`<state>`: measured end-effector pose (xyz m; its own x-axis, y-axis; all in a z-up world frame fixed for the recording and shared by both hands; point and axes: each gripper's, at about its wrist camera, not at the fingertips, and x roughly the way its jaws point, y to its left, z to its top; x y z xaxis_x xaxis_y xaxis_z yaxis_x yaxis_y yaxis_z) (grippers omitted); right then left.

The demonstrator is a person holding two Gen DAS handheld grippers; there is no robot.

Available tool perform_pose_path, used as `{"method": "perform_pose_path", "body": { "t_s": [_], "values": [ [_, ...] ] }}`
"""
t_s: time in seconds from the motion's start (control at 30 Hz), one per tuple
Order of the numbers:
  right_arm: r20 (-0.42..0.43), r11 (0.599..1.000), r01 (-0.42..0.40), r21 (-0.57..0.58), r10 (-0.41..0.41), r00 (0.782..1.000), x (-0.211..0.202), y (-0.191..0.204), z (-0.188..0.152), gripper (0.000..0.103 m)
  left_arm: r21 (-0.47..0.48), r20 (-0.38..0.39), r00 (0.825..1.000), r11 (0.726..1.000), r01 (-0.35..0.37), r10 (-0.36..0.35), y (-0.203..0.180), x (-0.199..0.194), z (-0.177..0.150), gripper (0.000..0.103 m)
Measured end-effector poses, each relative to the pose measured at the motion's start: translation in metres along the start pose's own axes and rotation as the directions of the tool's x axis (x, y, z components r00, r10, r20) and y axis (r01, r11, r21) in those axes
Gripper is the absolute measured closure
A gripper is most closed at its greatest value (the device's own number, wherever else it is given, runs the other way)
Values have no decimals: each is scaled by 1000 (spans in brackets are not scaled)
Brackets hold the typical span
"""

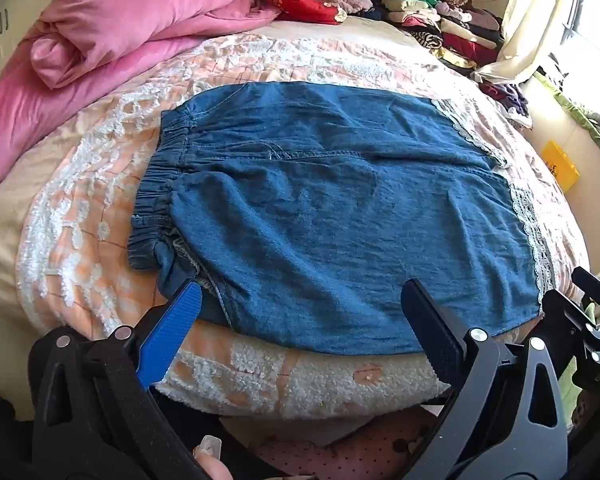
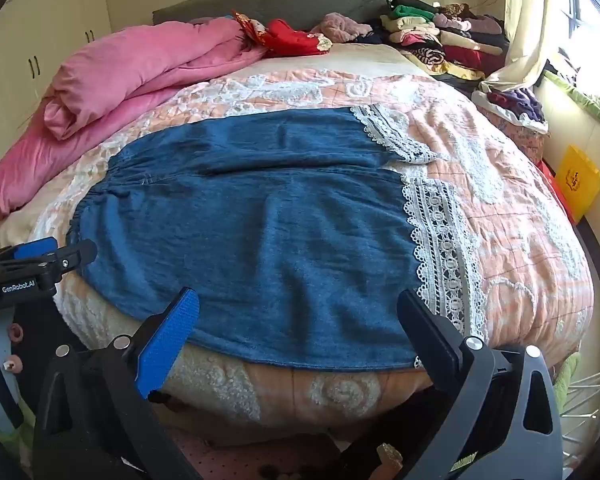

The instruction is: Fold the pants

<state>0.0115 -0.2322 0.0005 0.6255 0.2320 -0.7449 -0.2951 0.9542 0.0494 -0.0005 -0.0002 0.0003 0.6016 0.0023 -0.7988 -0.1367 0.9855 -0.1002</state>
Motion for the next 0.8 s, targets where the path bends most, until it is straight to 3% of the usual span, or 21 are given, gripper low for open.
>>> {"method": "perform_pose_path", "body": {
  "t_s": [0.8],
  "values": [
    [-3, 1000, -18, 0, 18, 1000, -2, 3, -1, 4, 17, -3, 1000, 1000, -9, 9, -5, -3, 0, 9]
  ]
}}
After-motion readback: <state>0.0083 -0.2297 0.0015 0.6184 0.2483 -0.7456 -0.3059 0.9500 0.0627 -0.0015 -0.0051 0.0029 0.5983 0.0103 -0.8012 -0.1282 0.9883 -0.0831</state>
